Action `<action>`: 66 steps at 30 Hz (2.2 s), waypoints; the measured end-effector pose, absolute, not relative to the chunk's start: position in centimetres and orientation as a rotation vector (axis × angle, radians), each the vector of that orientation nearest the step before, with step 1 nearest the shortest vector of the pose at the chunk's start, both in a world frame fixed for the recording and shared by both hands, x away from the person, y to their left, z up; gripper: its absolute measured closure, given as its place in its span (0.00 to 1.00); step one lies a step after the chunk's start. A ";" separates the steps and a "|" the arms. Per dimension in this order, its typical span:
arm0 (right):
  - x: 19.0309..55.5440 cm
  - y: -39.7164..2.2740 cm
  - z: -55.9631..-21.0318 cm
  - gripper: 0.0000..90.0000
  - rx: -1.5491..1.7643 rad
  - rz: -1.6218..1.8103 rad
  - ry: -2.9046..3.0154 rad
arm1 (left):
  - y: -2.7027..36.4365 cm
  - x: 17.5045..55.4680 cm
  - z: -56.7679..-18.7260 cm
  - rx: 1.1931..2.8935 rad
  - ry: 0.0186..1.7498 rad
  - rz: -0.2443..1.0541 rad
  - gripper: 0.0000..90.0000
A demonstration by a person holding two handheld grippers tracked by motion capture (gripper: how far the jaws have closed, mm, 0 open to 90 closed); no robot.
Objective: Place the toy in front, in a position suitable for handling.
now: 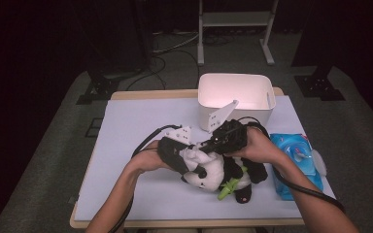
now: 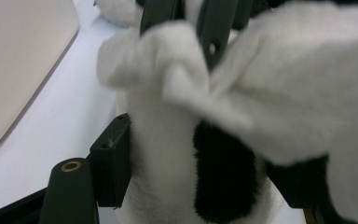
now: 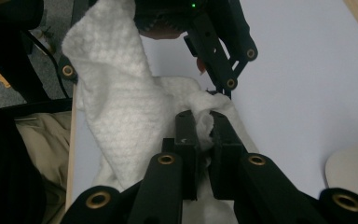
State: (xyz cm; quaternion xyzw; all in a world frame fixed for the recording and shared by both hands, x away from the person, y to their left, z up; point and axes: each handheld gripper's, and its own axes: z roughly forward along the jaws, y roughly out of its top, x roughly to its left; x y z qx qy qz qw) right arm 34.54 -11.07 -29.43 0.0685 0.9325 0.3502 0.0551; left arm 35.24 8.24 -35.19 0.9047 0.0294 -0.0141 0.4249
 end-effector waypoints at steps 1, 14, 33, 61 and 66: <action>34.6 -10.9 -29.5 0.92 0.204 1.069 2.834 | 8.2 35.2 -35.2 2.262 0.074 -0.035 0.35; 34.5 -12.2 -30.1 0.92 0.234 1.004 2.864 | 9.4 35.2 -36.2 2.264 0.089 -0.047 0.35; 34.3 -18.3 -30.6 0.92 0.415 0.940 2.832 | 10.2 35.7 -36.8 2.254 0.115 -0.073 0.36; 32.9 -18.0 -32.0 0.93 0.421 0.973 2.852 | 8.7 36.1 -36.5 2.313 0.321 -0.167 0.13; 32.8 -17.7 -32.3 0.93 0.409 0.981 2.857 | 8.3 36.2 -36.5 2.329 0.323 -0.180 0.11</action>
